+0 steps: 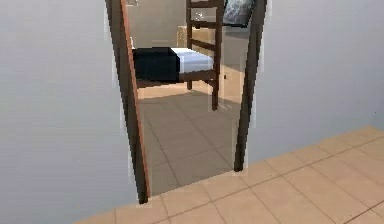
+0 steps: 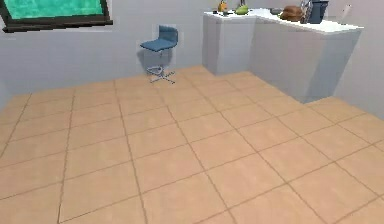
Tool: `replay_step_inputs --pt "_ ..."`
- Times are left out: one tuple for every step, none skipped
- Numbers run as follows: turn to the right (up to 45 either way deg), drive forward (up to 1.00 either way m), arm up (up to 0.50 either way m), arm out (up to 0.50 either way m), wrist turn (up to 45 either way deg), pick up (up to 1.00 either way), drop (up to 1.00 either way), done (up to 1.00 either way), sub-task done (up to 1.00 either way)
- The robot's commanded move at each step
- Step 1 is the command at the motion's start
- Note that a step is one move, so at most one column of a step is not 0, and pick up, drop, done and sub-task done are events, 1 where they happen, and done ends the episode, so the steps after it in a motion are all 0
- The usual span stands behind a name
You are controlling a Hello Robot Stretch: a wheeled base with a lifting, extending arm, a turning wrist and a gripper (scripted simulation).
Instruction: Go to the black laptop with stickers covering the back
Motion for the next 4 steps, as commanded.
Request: replay_step_inputs --pt "0.0 1.0 0.0 0.0 0.0 0.0 0.0 0.0 0.0" --pt "3.0 0.0 0.0 0.0 0.0 0.0 0.0 0.0 0.0" --pt "0.0 0.35 0.0 0.0 0.0 0.0 0.0 0.0 0.0" --pt "-3.0 0.0 0.0 0.0 0.0 0.0 0.0 0.0 0.0"
